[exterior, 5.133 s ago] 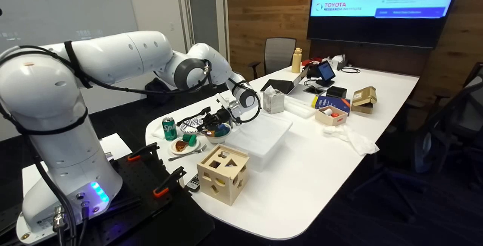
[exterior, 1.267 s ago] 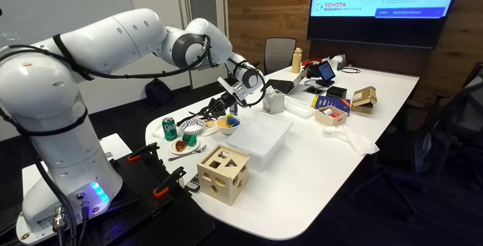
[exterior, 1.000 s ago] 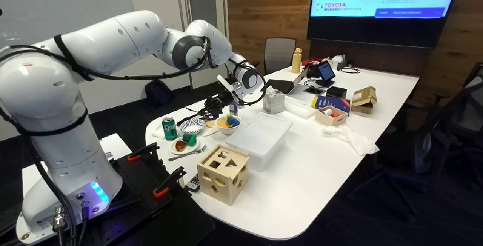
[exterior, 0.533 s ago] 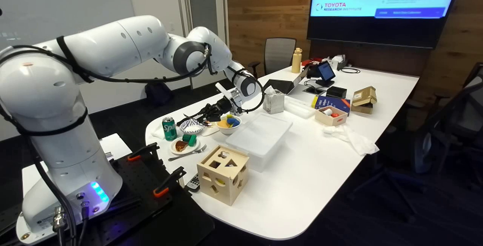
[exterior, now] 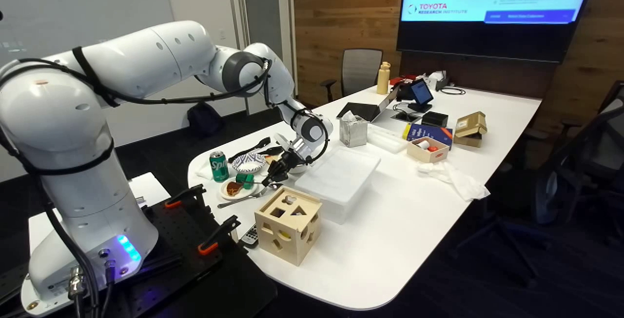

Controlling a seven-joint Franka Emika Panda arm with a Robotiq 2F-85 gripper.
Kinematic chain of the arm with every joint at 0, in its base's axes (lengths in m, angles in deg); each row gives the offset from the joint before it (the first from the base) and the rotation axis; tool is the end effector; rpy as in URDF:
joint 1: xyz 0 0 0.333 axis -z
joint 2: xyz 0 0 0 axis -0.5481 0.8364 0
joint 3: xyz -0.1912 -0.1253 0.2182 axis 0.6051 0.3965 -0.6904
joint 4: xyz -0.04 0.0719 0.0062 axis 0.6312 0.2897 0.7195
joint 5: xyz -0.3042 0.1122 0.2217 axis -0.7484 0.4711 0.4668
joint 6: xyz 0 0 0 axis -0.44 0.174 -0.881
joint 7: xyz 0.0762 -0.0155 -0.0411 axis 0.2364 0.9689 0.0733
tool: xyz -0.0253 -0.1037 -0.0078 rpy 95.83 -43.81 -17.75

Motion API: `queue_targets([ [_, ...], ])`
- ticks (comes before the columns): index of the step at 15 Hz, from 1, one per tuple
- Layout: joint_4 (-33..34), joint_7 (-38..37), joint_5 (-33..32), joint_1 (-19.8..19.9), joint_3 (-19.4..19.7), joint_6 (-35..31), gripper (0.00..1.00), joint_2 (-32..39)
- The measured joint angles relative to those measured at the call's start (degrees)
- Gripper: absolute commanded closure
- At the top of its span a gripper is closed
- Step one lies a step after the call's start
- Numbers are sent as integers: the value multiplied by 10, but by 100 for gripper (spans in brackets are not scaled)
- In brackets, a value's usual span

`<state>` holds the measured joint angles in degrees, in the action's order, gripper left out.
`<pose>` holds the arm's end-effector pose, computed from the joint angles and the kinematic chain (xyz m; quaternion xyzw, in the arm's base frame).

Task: Use the silver spoon to stir the blocks in the white bowl.

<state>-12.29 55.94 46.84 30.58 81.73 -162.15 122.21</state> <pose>0.5980 0.0787 -0.0536 -0.8768 0.1525 0.4506 0.0704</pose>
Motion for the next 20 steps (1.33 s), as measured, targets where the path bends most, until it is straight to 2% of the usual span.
queue_targets([
  [6, -159, -27, 13, -4, 5, -166, 98, -83],
  [9, -238, -27, 13, -3, 5, -224, 98, -125],
  [15, -388, 24, 14, 3, -2, -279, 98, -220],
  [20, -479, -2, 29, 4, 1, -328, 98, -277],
])
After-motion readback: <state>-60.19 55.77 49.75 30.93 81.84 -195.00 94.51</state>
